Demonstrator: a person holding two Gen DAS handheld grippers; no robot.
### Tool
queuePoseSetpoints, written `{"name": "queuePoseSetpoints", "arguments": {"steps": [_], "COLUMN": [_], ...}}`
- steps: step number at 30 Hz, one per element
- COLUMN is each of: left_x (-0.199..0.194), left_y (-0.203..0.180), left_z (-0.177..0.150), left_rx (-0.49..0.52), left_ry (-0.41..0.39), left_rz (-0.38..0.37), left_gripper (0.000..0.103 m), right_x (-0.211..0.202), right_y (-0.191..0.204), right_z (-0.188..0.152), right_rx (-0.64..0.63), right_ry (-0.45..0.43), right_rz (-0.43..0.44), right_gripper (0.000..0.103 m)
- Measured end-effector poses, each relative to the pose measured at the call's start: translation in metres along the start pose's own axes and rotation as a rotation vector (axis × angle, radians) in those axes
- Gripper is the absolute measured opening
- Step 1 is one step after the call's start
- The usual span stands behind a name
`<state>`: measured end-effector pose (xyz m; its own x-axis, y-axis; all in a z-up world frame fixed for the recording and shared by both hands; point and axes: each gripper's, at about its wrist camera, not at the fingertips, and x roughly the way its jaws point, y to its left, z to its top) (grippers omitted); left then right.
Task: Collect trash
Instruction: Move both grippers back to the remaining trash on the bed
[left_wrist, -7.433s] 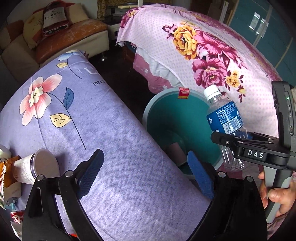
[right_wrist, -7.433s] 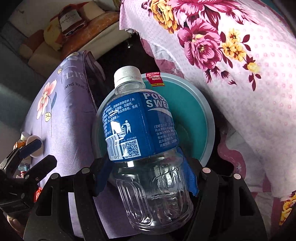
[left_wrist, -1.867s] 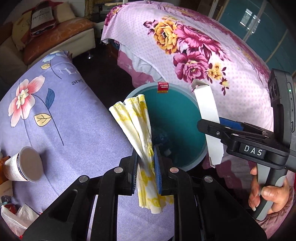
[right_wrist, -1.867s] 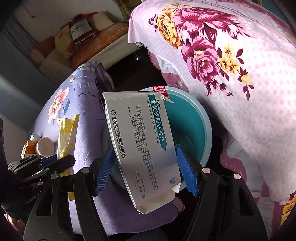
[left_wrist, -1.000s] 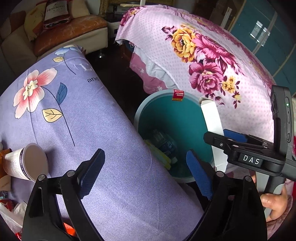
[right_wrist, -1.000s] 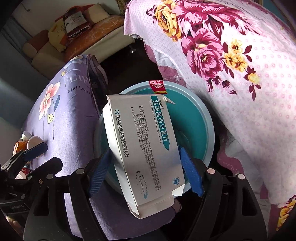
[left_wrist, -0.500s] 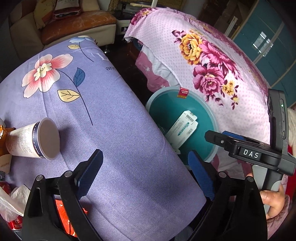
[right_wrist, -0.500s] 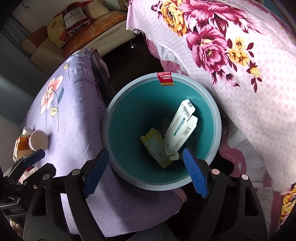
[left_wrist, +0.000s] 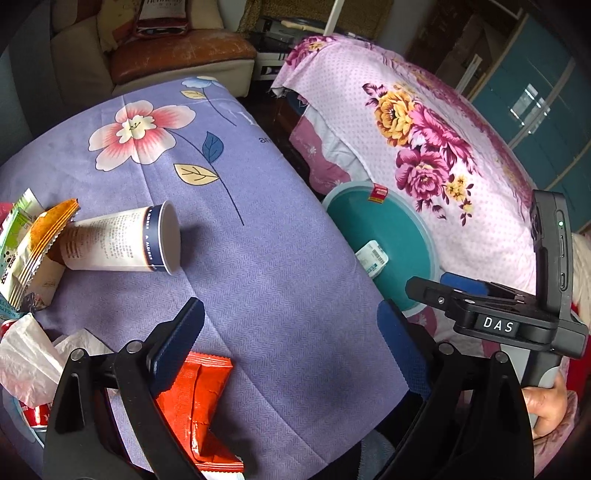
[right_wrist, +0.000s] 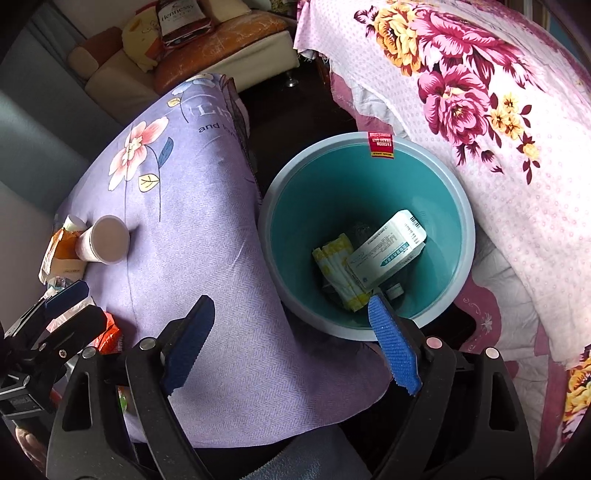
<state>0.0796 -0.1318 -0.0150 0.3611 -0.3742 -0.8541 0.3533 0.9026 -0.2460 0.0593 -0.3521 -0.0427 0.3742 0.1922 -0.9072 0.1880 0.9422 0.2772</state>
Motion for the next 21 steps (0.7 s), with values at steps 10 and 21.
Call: {"name": "queuePoseSetpoints", "arguments": {"steps": [10,21], "left_x": [-0.044,-0.08], "left_y": [0.048,0.098], "left_z": [-0.022,-0.045], "left_rx": [-0.074,-0.142], "left_ry": [-0.064,-0.113], "left_rz": [0.02,0.032], "left_gripper": [0.097,0.097], "right_x": [-0.004,0.007], "right_y": [0.054,0.122], "right_z": [-0.017,-0.038], "right_rx": [-0.091,-0.203], "right_ry": [0.023,0.077], "right_rz": [-0.004,0.002], "right_gripper": [0.082,0.083]}}
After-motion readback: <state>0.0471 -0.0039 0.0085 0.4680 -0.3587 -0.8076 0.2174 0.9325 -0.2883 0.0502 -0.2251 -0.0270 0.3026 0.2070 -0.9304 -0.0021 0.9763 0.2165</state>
